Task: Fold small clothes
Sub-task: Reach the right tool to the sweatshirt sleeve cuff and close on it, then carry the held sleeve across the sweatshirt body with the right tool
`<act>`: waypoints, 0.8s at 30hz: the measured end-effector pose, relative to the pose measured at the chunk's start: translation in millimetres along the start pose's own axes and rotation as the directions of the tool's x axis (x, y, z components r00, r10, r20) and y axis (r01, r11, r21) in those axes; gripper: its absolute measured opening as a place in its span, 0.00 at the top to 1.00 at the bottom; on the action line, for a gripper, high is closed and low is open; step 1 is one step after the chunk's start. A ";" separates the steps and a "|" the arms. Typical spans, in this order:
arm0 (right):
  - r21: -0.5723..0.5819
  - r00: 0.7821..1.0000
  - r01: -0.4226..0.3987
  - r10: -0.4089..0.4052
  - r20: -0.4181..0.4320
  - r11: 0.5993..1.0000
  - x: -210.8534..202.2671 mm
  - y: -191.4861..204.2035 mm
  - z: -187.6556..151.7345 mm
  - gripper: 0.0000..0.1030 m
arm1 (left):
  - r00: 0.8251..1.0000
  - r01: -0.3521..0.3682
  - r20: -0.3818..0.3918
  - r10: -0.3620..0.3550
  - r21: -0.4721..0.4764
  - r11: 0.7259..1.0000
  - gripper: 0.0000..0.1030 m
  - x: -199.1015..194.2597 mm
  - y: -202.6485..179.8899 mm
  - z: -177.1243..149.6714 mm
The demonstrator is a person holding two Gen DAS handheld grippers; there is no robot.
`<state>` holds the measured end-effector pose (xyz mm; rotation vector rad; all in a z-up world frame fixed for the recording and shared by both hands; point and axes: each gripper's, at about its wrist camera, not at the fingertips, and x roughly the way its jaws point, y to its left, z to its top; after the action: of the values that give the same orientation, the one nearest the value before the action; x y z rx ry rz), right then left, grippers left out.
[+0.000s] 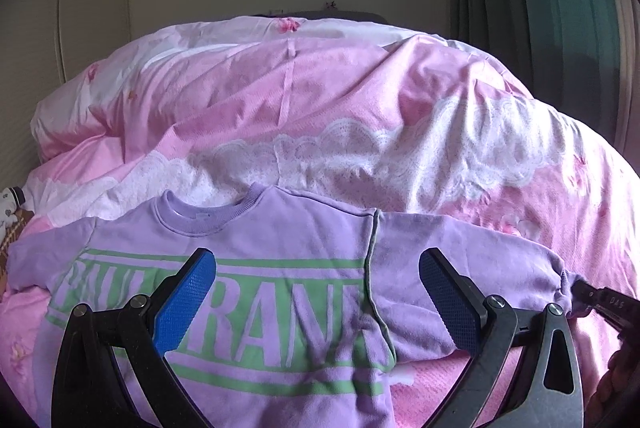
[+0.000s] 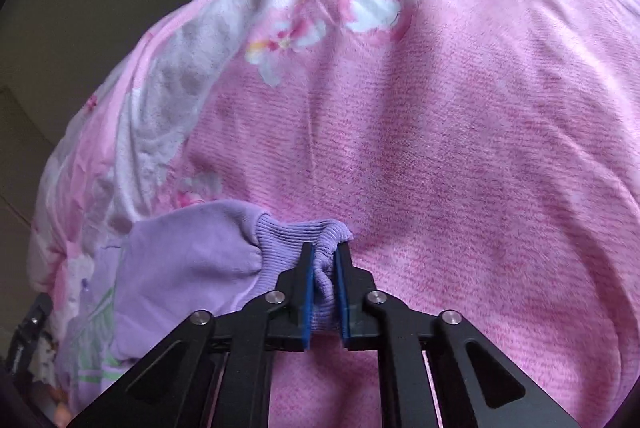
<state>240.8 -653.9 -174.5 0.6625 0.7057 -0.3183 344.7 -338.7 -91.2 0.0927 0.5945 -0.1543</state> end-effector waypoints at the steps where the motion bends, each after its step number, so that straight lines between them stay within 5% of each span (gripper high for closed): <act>1: 0.001 1.000 -0.003 0.003 0.010 1.000 -4.8 0.4 0.0 0.91 | 1.000 0.000 0.003 0.000 -0.001 1.000 0.00 -3.2 2.5 0.6; 9: -0.119 0.989 -0.018 0.035 0.144 0.993 -66.2 59.9 6.5 0.92 | 0.999 -0.031 0.038 0.033 -0.052 0.998 0.00 -32.3 52.0 13.1; 16: -0.282 0.974 -0.075 0.131 0.186 0.957 -83.9 175.6 2.8 0.92 | 0.993 -0.093 0.061 0.102 -0.130 0.987 0.00 -57.9 136.0 21.8; 24: -0.454 0.960 -0.147 0.238 0.150 0.879 -57.6 326.1 -33.6 0.92 | 0.975 -0.203 0.043 0.216 -0.211 0.956 0.00 -75.2 253.6 18.5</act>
<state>339.0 -383.4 -7.1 0.2589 0.4862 -0.0319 336.8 -82.6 -22.7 -0.0502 0.5283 0.1104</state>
